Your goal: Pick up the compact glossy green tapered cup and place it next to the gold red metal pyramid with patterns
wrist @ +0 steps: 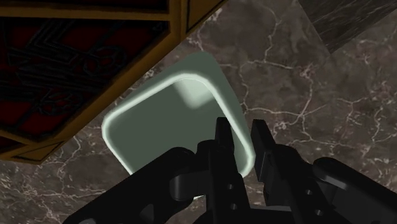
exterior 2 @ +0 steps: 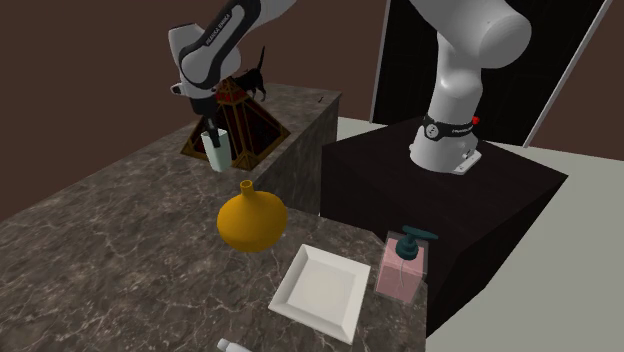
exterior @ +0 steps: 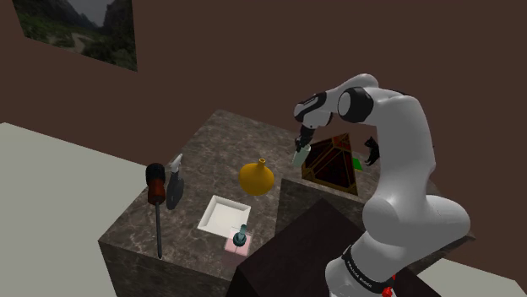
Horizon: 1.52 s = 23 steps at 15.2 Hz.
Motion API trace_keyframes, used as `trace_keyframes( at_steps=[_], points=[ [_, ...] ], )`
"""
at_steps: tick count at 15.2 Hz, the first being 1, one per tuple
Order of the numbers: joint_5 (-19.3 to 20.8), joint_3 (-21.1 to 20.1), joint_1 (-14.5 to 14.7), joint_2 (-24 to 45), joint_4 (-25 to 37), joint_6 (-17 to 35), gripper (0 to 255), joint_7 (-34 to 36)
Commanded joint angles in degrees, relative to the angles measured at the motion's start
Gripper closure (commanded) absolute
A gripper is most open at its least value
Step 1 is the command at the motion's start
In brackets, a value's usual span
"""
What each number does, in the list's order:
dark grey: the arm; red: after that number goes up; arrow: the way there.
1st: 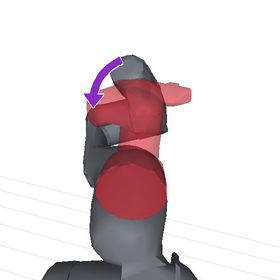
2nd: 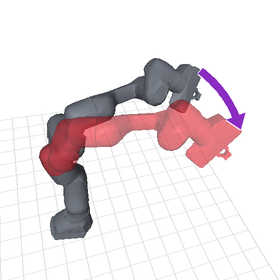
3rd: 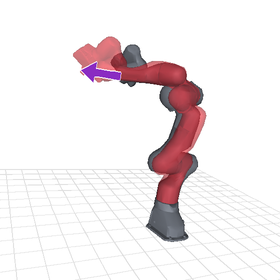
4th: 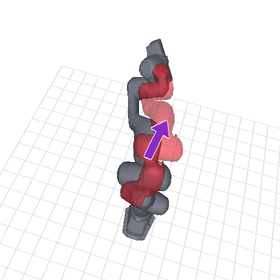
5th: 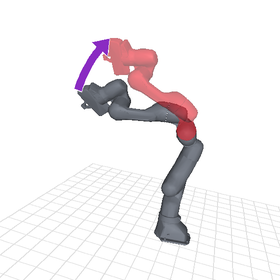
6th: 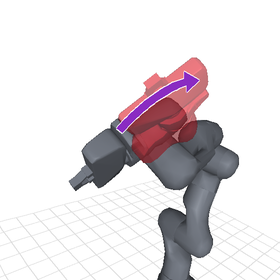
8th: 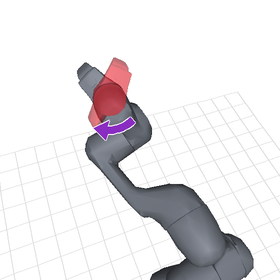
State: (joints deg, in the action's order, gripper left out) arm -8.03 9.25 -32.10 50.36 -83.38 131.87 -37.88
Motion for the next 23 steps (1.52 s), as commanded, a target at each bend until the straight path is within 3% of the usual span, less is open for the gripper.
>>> trace_keyframes(
  at_steps=[1, 8, 9, 23],
  points=[
    [-0.1, -0.1, -0.1, 0.9, 0.2, 0.7, 255, 0.0],
    [-0.1, -0.1, -0.1, 0.9, 0.3, 0.7, 255, 0.0],
    [-0.1, -0.1, -0.1, 0.9, 0.3, 0.7, 0, 0.0],
    [0.5, 0.5, 0.4, -4.1, -0.7, -3.4, 0, 0.3]
  ],
)
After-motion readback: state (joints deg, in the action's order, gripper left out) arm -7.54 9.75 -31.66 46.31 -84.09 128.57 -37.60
